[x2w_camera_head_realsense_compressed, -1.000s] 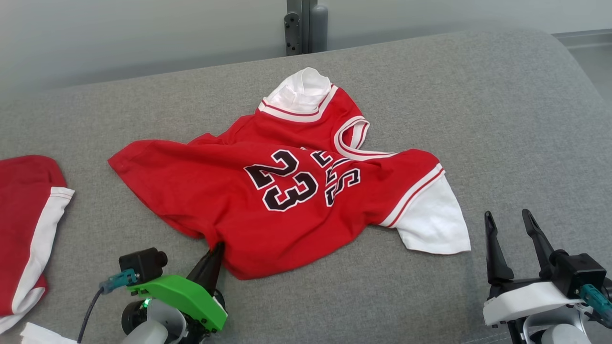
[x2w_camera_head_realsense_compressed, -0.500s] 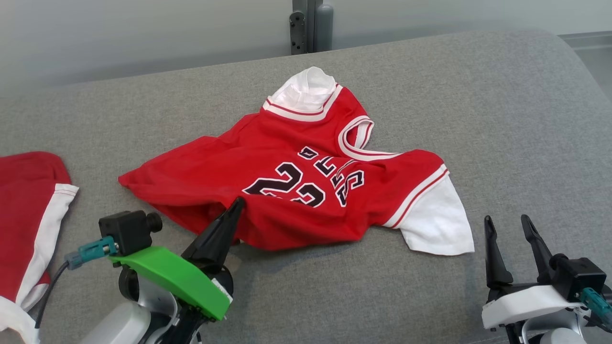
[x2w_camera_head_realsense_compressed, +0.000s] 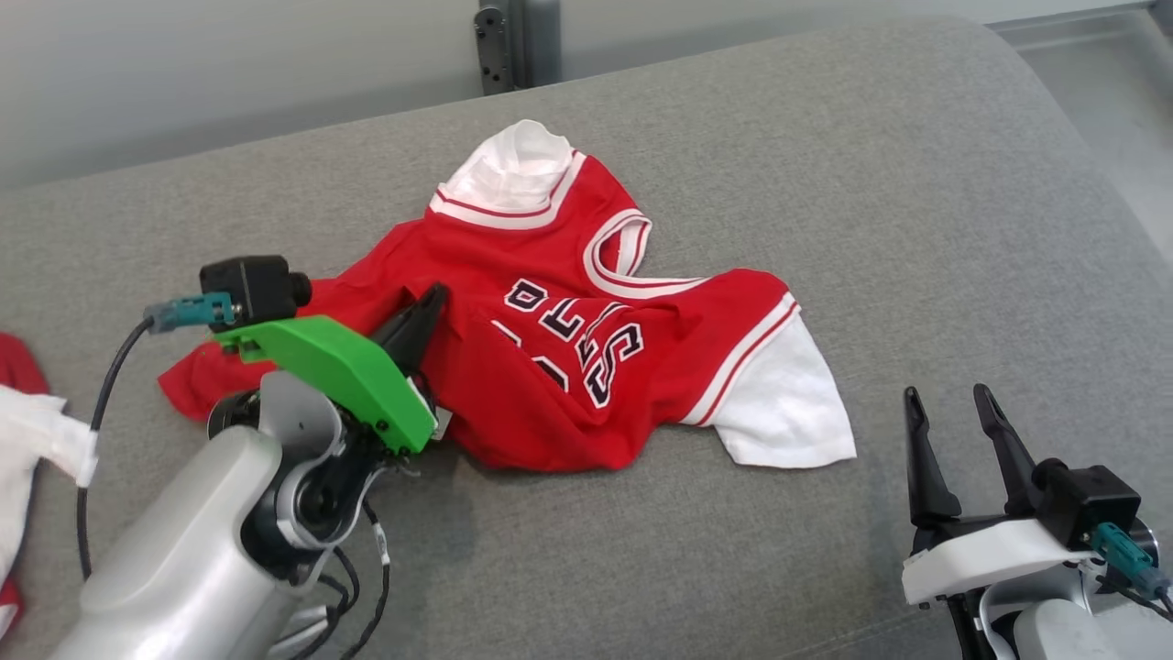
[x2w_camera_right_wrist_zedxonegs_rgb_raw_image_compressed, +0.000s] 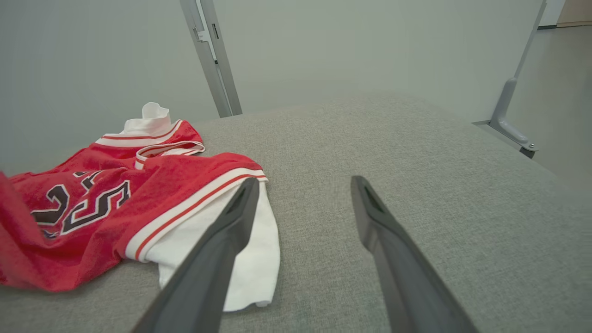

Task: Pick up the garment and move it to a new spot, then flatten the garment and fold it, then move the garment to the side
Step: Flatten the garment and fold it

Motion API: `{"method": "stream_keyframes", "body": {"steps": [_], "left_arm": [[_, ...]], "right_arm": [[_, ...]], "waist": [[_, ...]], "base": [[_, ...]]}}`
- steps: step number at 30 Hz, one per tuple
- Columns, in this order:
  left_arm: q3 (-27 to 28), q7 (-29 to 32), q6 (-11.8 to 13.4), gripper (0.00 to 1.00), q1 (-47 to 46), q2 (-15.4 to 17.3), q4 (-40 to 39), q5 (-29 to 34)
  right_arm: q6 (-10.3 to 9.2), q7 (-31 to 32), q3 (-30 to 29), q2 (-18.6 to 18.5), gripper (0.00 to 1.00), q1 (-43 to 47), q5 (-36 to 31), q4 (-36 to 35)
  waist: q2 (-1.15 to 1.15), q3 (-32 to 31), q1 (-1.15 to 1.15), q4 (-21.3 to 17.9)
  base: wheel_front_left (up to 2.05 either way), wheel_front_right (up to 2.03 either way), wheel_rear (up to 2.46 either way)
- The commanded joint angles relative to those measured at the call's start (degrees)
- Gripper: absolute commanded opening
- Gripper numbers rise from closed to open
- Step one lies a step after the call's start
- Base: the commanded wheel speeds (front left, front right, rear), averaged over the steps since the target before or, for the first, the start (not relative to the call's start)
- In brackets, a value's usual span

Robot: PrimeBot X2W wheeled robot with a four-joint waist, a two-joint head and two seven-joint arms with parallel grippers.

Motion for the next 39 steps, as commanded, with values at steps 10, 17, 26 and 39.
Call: {"method": "stream_keyframes", "body": {"steps": [10,17,26,39], "left_arm": [[-1.1,-3.2,-4.3,1.00,-9.2,-6.6,25.4,2.9],[-2.6,-7.6,-8.5,1.00,-6.1,-3.6,25.8,5.9],[-3.8,-6.9,-4.5,1.00,3.4,4.9,12.3,6.8],[-5.5,-2.3,-7.1,1.00,-2.6,3.2,16.8,6.9]], "right_arm": [[0.00,-0.2,-0.7,0.0,1.00,0.1,1.0,0.3],[0.00,-0.2,-2.4,-0.1,1.00,1.5,0.4,-0.2],[0.00,-0.2,-2.4,-0.1,1.00,2.0,-0.7,-0.8],[0.00,-0.2,-0.9,-0.1,1.00,0.0,-0.1,-0.1]], "waist": [[0.00,3.3,0.00,-7.6],[0.00,1.8,0.00,-4.8],[0.00,1.3,0.00,0.1],[0.00,4.6,0.00,-2.0]], "base": [[0.00,0.00,0.00],[0.00,0.00,0.00],[0.00,0.00,0.00],[0.00,0.00,0.00]]}}
